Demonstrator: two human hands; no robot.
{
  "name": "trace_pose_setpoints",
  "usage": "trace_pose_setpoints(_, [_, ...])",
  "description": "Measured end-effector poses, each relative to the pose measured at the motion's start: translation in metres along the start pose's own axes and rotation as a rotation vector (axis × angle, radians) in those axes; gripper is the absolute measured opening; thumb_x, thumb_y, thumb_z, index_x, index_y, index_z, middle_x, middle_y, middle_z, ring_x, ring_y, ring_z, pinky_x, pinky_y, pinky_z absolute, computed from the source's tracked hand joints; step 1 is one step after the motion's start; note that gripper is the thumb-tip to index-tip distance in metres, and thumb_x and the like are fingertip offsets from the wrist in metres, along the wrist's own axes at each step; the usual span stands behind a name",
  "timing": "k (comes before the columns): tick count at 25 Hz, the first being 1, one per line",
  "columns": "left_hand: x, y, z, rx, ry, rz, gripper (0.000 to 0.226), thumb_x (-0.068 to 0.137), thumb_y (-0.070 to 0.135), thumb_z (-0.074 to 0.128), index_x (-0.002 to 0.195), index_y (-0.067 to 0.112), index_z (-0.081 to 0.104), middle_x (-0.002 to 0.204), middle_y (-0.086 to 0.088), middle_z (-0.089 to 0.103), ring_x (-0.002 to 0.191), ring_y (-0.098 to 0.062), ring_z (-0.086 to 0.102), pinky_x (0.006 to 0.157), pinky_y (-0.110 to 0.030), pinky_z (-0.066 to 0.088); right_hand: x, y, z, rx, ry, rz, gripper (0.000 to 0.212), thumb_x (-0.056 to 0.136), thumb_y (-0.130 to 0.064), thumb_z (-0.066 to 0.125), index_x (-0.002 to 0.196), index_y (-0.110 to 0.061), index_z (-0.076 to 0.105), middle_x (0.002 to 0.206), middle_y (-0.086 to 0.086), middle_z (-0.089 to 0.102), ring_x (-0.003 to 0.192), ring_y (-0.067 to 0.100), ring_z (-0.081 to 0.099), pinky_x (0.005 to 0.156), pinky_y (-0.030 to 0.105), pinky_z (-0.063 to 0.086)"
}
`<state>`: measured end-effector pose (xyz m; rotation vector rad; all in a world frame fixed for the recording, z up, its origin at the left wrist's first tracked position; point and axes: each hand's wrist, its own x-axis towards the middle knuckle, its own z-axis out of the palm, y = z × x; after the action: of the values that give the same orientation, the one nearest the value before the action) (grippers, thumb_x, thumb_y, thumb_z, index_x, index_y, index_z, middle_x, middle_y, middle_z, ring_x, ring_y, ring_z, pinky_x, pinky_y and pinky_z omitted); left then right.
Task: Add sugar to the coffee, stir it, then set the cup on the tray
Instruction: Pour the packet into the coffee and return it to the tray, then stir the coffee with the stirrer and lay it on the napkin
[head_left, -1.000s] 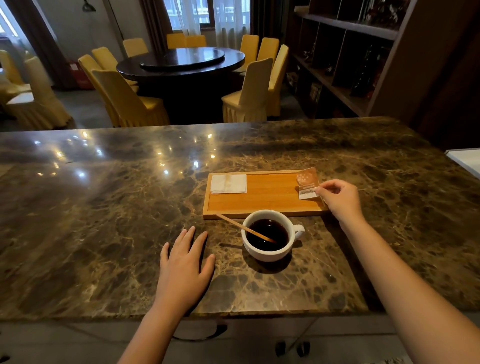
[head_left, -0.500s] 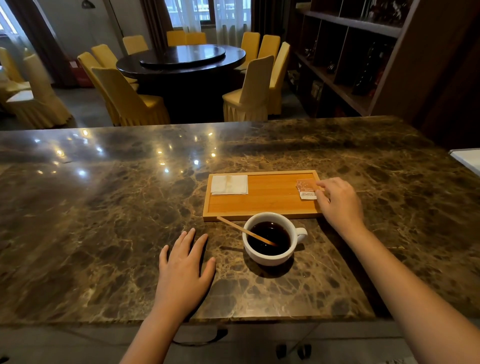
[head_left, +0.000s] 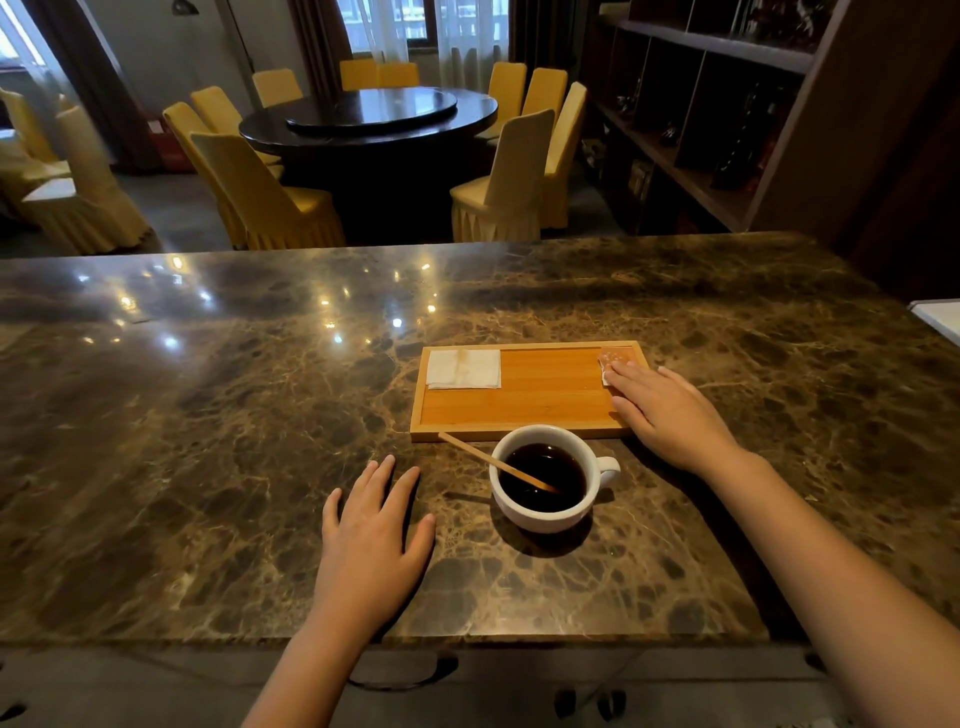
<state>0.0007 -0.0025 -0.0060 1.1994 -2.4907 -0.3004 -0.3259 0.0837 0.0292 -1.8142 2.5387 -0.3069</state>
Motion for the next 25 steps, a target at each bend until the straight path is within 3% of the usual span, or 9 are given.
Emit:
trace_pose_setpoints(7, [0.0, 0.0, 0.0, 0.004, -0.001, -0.003, 0.067, 0.08, 0.057, 0.02, 0.137, 0.025, 0.035, 0.149, -0.005, 0.028, 0.138, -0.016, 0.014, 0.111, -0.05, 0.008, 0.011, 0.0, -0.01, 0.001, -0.036, -0.005, 0.043, 0.098, -0.035, 0.032, 0.139, -0.021, 0.037, 0.152, -0.001, 0.034, 0.141, 0.013, 0.026, 0.116, 0.039, 0.016])
trace_pose_setpoints(14, [0.0, 0.0, 0.0, -0.004, 0.009, 0.003, 0.067, 0.079, 0.056, 0.021, 0.136, 0.024, 0.037, 0.148, -0.006, 0.03, 0.138, -0.017, 0.016, 0.111, -0.05, 0.008, -0.006, -0.042, -0.041, 0.175, 0.099, -0.114, 0.033, 0.094, -0.028, 0.047, 0.124, -0.016, 0.056, 0.14, 0.003, 0.051, 0.133, 0.018, 0.04, 0.113, 0.041, 0.023])
trace_pose_setpoints(18, [0.0, 0.0, -0.001, -0.006, 0.008, 0.002, 0.068, 0.079, 0.056, 0.02, 0.136, 0.023, 0.036, 0.148, -0.006, 0.03, 0.138, -0.017, 0.015, 0.111, -0.05, 0.008, -0.025, -0.097, -0.06, 0.292, 0.029, -0.266, 0.034, 0.089, -0.029, 0.057, 0.121, -0.017, 0.058, 0.127, 0.002, 0.061, 0.12, 0.018, 0.052, 0.103, 0.039, 0.042])
trace_pose_setpoints(22, [-0.001, 0.001, 0.0, -0.002, 0.011, 0.008, 0.067, 0.08, 0.055, 0.02, 0.136, 0.023, 0.036, 0.148, -0.007, 0.03, 0.138, -0.018, 0.015, 0.111, -0.051, 0.009, -0.031, -0.142, -0.056, 0.222, 0.005, -0.289, 0.04, 0.087, -0.037, 0.057, 0.124, -0.023, 0.054, 0.123, -0.001, 0.063, 0.115, 0.017, 0.053, 0.092, 0.037, 0.048])
trace_pose_setpoints(25, [-0.001, 0.001, 0.001, 0.007, 0.011, 0.011, 0.067, 0.08, 0.055, 0.019, 0.136, 0.023, 0.036, 0.149, -0.007, 0.029, 0.138, -0.018, 0.015, 0.111, -0.05, 0.01, -0.029, -0.16, -0.044, 0.148, 0.026, -0.279, 0.031, 0.087, -0.034, 0.057, 0.114, -0.018, 0.059, 0.11, 0.002, 0.067, 0.105, 0.021, 0.058, 0.082, 0.038, 0.051])
